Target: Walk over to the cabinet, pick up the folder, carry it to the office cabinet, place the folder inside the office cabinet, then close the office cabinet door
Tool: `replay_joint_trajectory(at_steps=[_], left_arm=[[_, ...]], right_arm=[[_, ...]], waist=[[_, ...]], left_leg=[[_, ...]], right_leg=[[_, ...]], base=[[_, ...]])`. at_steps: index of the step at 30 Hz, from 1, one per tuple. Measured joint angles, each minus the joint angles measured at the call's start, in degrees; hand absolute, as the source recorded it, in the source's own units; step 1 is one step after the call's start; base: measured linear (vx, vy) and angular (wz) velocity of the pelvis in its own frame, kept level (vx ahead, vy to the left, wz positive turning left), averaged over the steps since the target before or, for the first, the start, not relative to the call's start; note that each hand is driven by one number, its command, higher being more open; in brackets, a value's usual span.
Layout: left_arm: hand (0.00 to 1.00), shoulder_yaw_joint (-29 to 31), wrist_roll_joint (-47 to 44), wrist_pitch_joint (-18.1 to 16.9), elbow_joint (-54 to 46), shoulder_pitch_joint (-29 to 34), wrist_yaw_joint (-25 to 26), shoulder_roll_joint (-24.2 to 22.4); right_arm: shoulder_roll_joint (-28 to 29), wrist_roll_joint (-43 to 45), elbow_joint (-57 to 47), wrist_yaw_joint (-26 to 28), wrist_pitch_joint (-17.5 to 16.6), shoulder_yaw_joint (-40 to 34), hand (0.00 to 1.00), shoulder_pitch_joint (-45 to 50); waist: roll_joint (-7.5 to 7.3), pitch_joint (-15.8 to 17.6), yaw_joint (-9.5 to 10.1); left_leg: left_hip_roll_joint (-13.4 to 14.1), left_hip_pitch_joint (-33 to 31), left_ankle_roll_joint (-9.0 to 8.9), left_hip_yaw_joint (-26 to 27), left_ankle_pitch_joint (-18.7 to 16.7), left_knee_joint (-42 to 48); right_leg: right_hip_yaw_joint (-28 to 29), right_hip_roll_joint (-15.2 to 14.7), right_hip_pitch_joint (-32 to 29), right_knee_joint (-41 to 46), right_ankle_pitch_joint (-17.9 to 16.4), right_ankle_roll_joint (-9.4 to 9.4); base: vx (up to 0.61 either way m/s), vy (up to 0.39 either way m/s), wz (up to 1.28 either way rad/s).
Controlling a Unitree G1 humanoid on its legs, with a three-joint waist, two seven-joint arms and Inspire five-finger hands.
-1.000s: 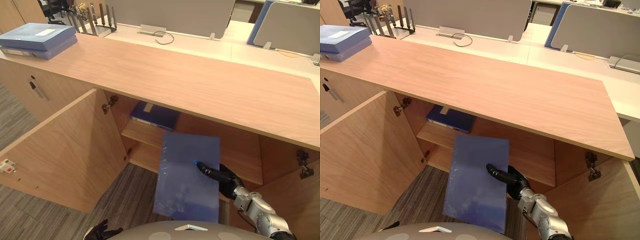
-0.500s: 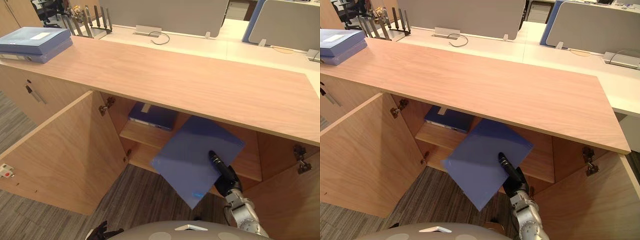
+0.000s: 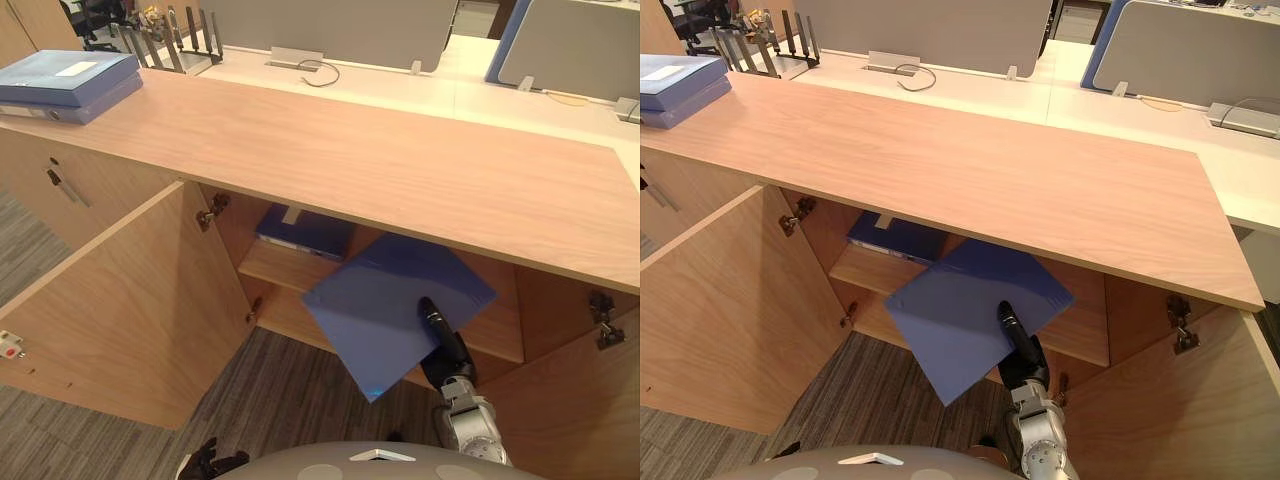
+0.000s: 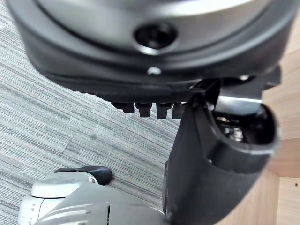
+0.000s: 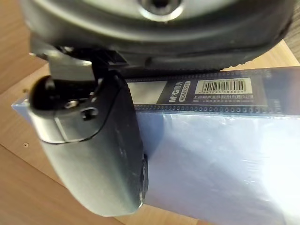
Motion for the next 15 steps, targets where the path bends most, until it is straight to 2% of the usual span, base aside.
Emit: replay_joint_trajectory(at_steps=[4, 6, 7, 8, 9, 11, 12, 13, 14, 15], left_arm=[[1.0, -1.3, 0.0, 0.0, -1.4, -0.8, 0.3, 0.1], [1.0, -2.5, 0.1, 0.0, -2.8, -1.9, 0.3, -0.2], [1.0, -2.9, 0.1, 0.0, -4.2, -1.9, 0.4, -0.5], [1.0, -3.1, 0.1, -0.1, -4.9, -1.9, 0.4, -0.6], [1.0, -3.9, 0.1, -0.1, -6.5, -2.0, 0.3, -0.9], [1.0, -4.5, 0.0, -0.3, -9.7, -2.1, 0.6, -1.8], [1.0, -4.7, 0.0, -0.5, -10.5, -1.8, 0.7, -2.1], [1.0, -4.9, 0.2, -1.0, -11.6, -1.4, 0.7, -2.0], [1.0, -5.0, 0.8, -1.2, -13.2, -1.3, 0.9, -1.8], [1.0, -5.0, 2.1, -1.2, -14.4, -1.2, 1.1, -1.6]], right_arm=[[0.0, 0.0, 0.0, -0.4, -0.3, 1.3, 0.0, -0.6], [0.0, 0.0, 0.0, -0.5, -0.4, 2.0, 0.0, -2.0], [0.0, 0.0, -0.1, -0.5, -0.5, 2.3, 0.0, -2.9], [0.0, 0.0, -0.3, -0.5, -0.7, 2.6, 0.0, -3.3], [0.0, 0.0, -1.4, -0.8, -0.7, 2.7, 0.0, -3.3], [-1.1, 0.0, -2.8, -0.9, -0.9, 2.7, 0.0, -3.4], [-1.4, 0.0, -3.0, -1.0, -0.9, 2.7, 0.0, -3.4], [-1.7, -0.1, -3.3, -1.5, -0.8, 2.7, 0.0, -3.3], [-1.6, 0.0, -4.1, -2.0, -0.9, 2.7, 0.0, -3.3], [-1.4, 0.0, -4.7, -2.1, -1.4, 2.8, 0.0, -3.3]], waist=[[0.09, 0.1, 0.06], [0.91, 0.6, 0.24], [1.88, 1.2, 0.45], [2.32, 1.5, 0.63], [2.91, 2.3, 1.23], [4.37, 4.1, 1.97], [4.54, 4.3, 2.07], [4.38, 4.5, 2.36], [3.42, 5.2, 2.73], [3.75, 5.2, 2.96]], left_leg=[[0.6, -1.5, -0.65, -1.9, -0.7, 2.1], [1.8, -4.5, -1.27, -2.8, -3.3, 7.5], [3.4, -6.2, -1.99, -3.0, -5.2, 11.4], [3.7, -6.9, -2.51, -3.0, -5.7, 13.4], [4.1, -9.0, -3.03, -2.5, -6.0, 19.2], [5.2, -13.7, -4.3, -1.2, -4.4, 31.7], [5.7, -14.6, -4.51, -0.5, -3.0, 34.2], [5.7, -16.2, -4.32, 0.9, 0.5, 37.5], [5.6, -17.7, -4.33, 1.8, 3.6, 40.6], [5.8, -18.5, -3.52, 2.1, 1.8, 41.2]], right_leg=[[-2.4, 0.4, 1.3, -0.9, -0.3, -0.39], [-3.5, 1.4, 1.4, -0.8, -1.0, -1.31], [-3.4, 2.6, 1.6, -0.7, -1.9, -1.75], [-3.4, 3.1, 1.9, -0.8, -2.1, -2.07], [-3.4, 3.5, 2.7, -1.0, -2.5, -2.17], [-3.8, 4.0, 5.0, -1.4, -2.8, -2.57], [-3.8, 3.9, 5.7, -1.8, -2.8, -2.72], [-3.7, 2.9, 6.7, -2.2, -3.0, -3.05], [-3.2, 2.0, 7.7, -2.8, -3.1, -3.44], [-3.0, 1.7, 7.8, -2.8, -3.1, -3.7]], base=[[0.02, -0.037, 0.28], [0.0, -0.083, 0.25], [-0.01, -0.073, 0.07], [-0.01, -0.074, 0.1], [-0.02, -0.047, 0.08], [-0.07, -0.068, 0.07], [-0.09, -0.06, 0.05], [-0.07, -0.07, -0.02], [-0.08, -0.088, -0.08], [-0.1, -0.116, -0.08]])
